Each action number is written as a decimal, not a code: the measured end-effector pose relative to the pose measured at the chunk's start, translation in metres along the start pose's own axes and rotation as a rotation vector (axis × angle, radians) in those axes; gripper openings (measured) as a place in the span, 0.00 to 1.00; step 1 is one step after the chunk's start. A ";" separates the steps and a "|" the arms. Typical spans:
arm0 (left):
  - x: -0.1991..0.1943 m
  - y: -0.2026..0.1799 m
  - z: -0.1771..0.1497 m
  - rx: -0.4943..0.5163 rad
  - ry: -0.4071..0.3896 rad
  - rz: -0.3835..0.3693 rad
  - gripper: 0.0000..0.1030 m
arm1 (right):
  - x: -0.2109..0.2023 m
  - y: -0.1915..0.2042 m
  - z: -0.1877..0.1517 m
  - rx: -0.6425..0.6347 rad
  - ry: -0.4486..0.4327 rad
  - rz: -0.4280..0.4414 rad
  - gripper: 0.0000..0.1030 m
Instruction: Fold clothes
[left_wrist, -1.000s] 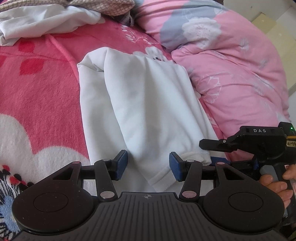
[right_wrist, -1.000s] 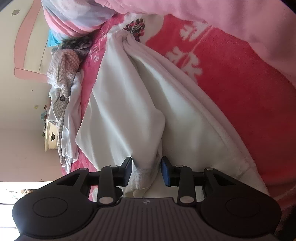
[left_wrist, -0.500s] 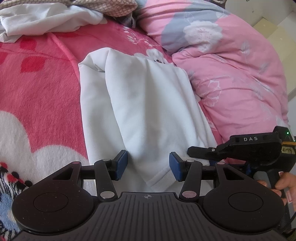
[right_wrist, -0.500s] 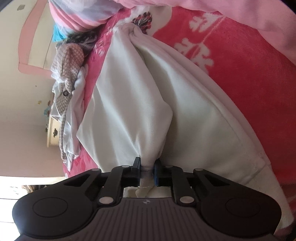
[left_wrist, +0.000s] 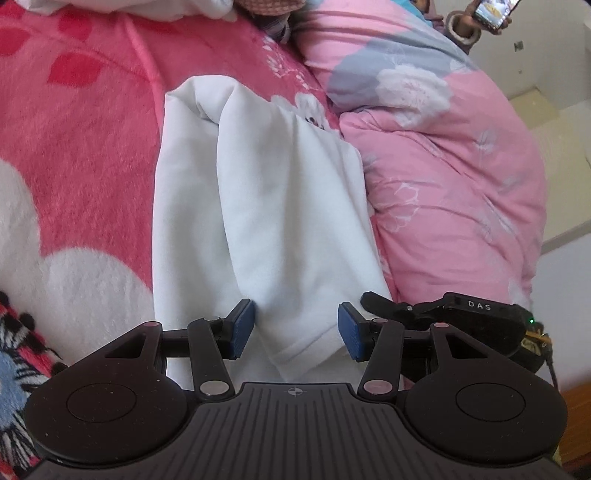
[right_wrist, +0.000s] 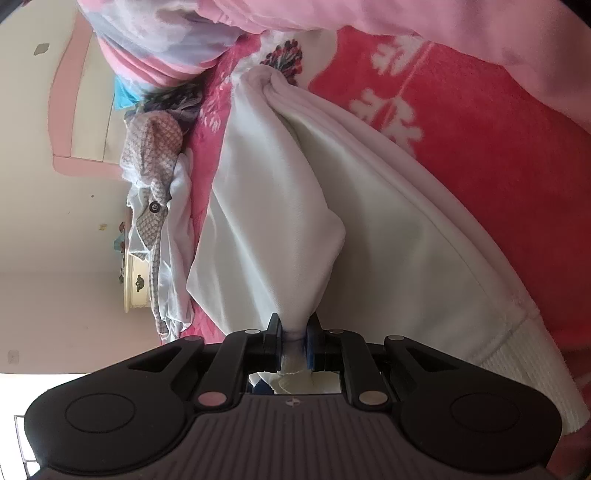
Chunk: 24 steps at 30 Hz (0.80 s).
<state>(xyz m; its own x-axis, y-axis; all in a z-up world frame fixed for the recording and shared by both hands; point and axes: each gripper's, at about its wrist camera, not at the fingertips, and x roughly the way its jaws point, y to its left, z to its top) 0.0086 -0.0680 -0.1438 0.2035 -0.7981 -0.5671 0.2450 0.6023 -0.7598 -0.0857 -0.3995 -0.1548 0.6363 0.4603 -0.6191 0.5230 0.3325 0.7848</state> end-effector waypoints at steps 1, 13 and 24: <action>0.000 0.000 0.000 -0.008 0.001 -0.010 0.49 | 0.000 0.000 0.001 -0.002 0.000 -0.002 0.13; 0.009 0.008 -0.002 -0.117 0.049 -0.073 0.50 | -0.003 -0.003 0.002 -0.002 0.003 -0.007 0.13; 0.019 0.000 -0.003 -0.089 0.063 -0.021 0.48 | -0.002 -0.002 0.002 -0.021 0.000 -0.019 0.13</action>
<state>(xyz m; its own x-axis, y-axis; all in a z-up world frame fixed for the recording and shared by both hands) 0.0095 -0.0833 -0.1560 0.1386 -0.8118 -0.5673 0.1625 0.5837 -0.7955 -0.0865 -0.4030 -0.1558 0.6261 0.4538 -0.6341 0.5230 0.3588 0.7731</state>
